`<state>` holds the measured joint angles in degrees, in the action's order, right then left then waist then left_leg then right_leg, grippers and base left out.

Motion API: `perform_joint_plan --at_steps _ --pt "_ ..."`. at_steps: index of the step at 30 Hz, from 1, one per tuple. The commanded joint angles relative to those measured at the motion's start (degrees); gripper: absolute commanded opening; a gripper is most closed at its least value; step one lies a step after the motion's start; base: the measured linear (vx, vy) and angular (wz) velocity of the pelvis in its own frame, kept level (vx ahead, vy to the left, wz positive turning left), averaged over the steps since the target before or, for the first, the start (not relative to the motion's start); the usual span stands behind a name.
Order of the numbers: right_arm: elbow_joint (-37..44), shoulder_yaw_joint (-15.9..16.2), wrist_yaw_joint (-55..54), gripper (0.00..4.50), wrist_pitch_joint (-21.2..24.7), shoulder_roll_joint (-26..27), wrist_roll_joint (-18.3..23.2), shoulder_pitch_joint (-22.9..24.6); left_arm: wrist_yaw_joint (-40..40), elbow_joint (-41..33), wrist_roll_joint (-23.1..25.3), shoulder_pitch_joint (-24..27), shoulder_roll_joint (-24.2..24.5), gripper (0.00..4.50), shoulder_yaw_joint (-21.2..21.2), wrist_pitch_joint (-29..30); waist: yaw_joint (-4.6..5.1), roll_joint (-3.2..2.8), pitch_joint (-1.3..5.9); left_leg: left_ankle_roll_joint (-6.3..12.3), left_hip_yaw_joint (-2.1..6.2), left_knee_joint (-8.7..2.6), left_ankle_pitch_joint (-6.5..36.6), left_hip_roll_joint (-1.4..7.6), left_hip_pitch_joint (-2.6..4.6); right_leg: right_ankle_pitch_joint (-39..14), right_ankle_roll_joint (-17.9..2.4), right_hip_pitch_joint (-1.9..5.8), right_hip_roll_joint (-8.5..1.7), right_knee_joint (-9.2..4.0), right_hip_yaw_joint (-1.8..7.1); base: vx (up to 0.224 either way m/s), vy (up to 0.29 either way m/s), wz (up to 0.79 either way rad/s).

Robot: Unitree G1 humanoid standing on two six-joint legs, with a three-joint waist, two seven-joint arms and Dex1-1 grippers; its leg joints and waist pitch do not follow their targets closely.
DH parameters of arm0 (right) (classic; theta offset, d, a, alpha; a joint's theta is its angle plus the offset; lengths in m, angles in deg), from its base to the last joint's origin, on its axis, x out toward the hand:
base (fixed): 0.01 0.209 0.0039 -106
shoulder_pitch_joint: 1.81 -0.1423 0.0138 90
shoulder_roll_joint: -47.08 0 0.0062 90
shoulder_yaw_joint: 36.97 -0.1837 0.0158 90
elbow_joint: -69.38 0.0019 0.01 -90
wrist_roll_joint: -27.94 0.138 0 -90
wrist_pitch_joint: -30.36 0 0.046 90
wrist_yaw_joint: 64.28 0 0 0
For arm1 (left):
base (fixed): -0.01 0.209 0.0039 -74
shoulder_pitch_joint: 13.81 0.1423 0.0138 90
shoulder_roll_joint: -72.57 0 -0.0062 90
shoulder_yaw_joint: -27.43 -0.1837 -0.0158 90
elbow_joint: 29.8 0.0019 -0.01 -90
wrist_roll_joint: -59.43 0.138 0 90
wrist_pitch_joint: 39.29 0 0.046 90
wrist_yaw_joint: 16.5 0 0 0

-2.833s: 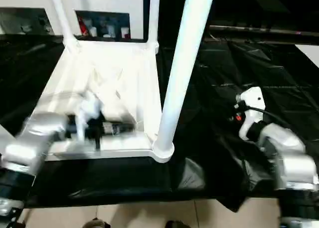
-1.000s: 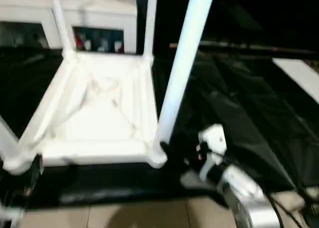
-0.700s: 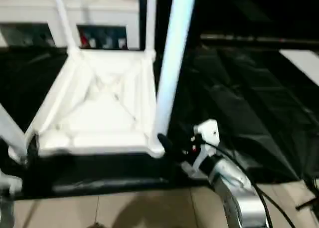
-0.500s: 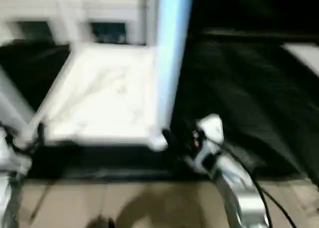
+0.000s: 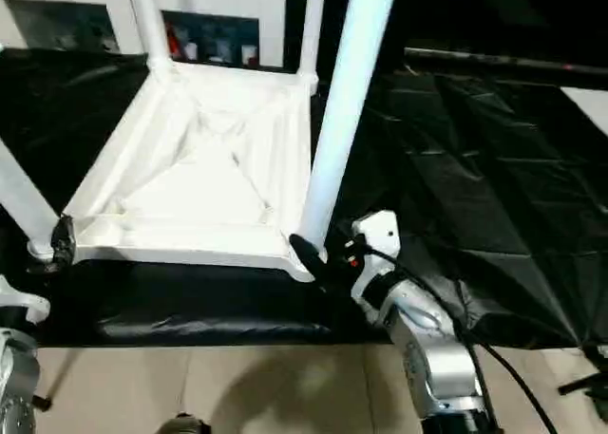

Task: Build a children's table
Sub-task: Flip table

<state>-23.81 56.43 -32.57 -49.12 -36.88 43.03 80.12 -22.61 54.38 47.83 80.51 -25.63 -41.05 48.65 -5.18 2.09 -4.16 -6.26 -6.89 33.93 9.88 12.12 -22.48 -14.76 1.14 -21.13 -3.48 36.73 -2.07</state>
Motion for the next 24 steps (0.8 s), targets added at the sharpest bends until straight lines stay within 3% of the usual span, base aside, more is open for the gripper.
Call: perform_joint_plan --at_steps 1,2,4,5,6,7,9,10,13,15,16,18,19,21,22,24 --pt "-0.25 0.13 0.32 4.5 -0.63 -0.78 -0.15 -1.19 -0.06 1.01 -0.36 -0.71 0.38 4.47 -0.05 1.02 0.09 -0.69 3.08 1.32 -1.01 -4.25 8.67 0.39 1.11 7.55 -9.28 1.92 -2.78 -4.12 1.66 0.0 0.0 0.0" --pt "-0.05 -0.19 0.67 4.5 -0.36 -1.08 0.27 -1.95 0.14 1.42 -0.4 -1.45 0.51 4.47 -0.14 1.21 0.08 -0.9 3.22 1.23 -0.99 -4.17 8.35 0.39 1.1 7.88 -9.23 2.01 -2.82 -4.03 1.7 0.0 0.0 0.0" --pt "-0.32 -0.48 2.62 4.5 -0.34 -1.7 1.13 -3.84 0.43 3.43 -0.62 -3.7 1.3 4.47 -0.02 1.47 0.11 -0.33 2.82 1.34 -1.19 -4.23 8.72 0.27 1.13 6.91 -8.74 1.93 -2.73 -4.19 1.81 0.0 0.0 0.0" --pt "-0.92 -0.5 2.84 4.5 -0.76 -1.88 0.8 -4.56 0.08 4.26 -0.91 -4.54 1.68 4.47 -0.03 1.4 0.11 -0.33 2.82 1.34 -1.19 -4.23 8.72 0.27 1.13 6.91 -8.74 1.93 -2.73 -4.19 1.81 0.0 0.0 0.0" --pt "-3.22 -1.11 3.48 4.5 -1.39 -2.35 0.54 -6.91 -1.35 7.07 -0.87 -7.13 3.23 4.47 -0.63 1.5 0.07 0.45 2.87 1.54 -1.36 -4.3 8.46 0.27 1.24 4.51 -8.75 1.95 -2.9 -4.27 1.85 0.0 0.0 0.0" --pt "-3.77 -1.16 3.53 4.5 -1.6 -2.39 0.43 -7.36 -1.81 7.68 -0.94 -7.61 3.56 4.47 -0.71 1.51 -0.02 -0.03 2.8 1.09 -1.37 -4.37 9.21 0.35 1.48 2.43 -8.93 1.63 -3.0 -4.39 1.91 0.0 0.0 0.0" --pt "-5.11 -1.27 3.7 4.5 -2.11 -2.47 0.21 -8.48 -2.95 9.19 -1.11 -8.8 4.37 4.47 -0.89 1.57 0.09 0.08 2.78 0.31 -1.34 -4.49 9.14 0.5 1.45 2.55 -9.09 1.65 -2.93 -4.33 1.86 0.0 0.0 0.0" --pt "-6.82 -1.51 3.01 4.5 -2.77 -2.32 -0.15 -9.33 -3.32 10.79 -0.69 -9.76 5.29 4.18 -0.92 1.85 0.04 0.73 3.19 0.16 -1.37 -4.35 8.11 0.58 1.43 4.39 -9.23 1.97 -2.99 -4.06 1.84 0.0 0.0 0.0" --pt "-7.75 -2.09 1.5 4.5 -3.0 -1.71 -0.17 -9.8 -3.43 10.86 -1.48 -10.25 5.33 4.11 -0.5 2.44 -0.03 0.56 3.43 0.14 -1.44 -4.17 5.95 0.51 1.47 8.07 -9.83 1.99 -2.89 -3.71 1.8 0.0 0.0 0.0" --pt "-7.27 -2.51 0.84 4.15 -2.55 -0.83 0.56 -9.59 -2.54 10.3 -1.84 -10.28 5.29 3.85 -0.06 3.1 -0.17 0.98 4.14 0.38 -1.54 -3.92 4.64 0.5 1.59 10.92 -10.24 2.43 -2.9 -3.45 1.74 0.0 0.0 0.0" --pt "-7.27 -2.5 0.82 4.15 -2.55 -0.8 0.57 -9.59 -2.51 10.32 -1.85 -10.29 5.3 3.72 -0.05 3.1 -0.24 0.96 4.07 0.54 -1.55 -3.95 4.23 0.48 1.46 11.33 -10.24 2.46 -2.94 -3.42 1.71 0.0 0.0 0.0" --pt "-7.76 -2.51 0.23 3.8 -2.79 0.44 0.93 -9.09 -1.82 11.49 -1.27 -11.04 5.35 3.53 -0.57 2.55 -0.22 0.98 4.05 0.73 -1.64 -3.94 4.49 0.53 1.52 11.26 -10.32 2.34 -2.93 -3.42 1.75 0.0 0.0 0.0" --pt "-8.3 -2.67 0.19 3.8 -2.91 0.91 1.31 -8.82 -1.57 11.81 -1.12 -11.89 4.64 3.53 -1.43 2.69 -0.4 0.65 3.86 0.52 -1.63 -4.04 5.17 0.53 1.56 10.61 -10.24 2.17 -2.92 -3.56 1.74 0.0 0.0 0.0" --pt "-8.76 -2.7 0.25 3.61 -3.08 1.06 1.49 -8.87 -1.82 11.88 -1.38 -12.45 4.3 3.21 -2.04 2.99 -0.6 0.78 3.86 0.04 -1.67 -4.14 6.58 0.67 1.67 9.08 -10.45 2.14 -3.02 -3.62 1.74 0.0 0.0 0.0" --pt "-9.15 -2.53 0.11 3.49 -3.52 0.94 1.02 -8.88 -3.02 11.71 -1.85 -12.72 4.17 3.16 -2.91 3.3 -0.71 0.49 3.67 -0.53 -1.69 -4.26 7.71 0.7 1.66 7.79 -10.18 2.02 -2.97 -3.79 1.75 0.0 0.0 0.0" --pt "-9.59 -2.5 -0.29 3.27 -4.02 0.65 0.42 -8.78 -4.28 11.34 -1.77 -12.74 3.96 2.93 -4.17 4.04 -0.91 0.55 3.83 -0.94 -1.79 -4.19 7.32 0.74 1.7 8.08 -10.04 2.1 -3.02 -3.68 1.8 0.0 0.0 0.0"
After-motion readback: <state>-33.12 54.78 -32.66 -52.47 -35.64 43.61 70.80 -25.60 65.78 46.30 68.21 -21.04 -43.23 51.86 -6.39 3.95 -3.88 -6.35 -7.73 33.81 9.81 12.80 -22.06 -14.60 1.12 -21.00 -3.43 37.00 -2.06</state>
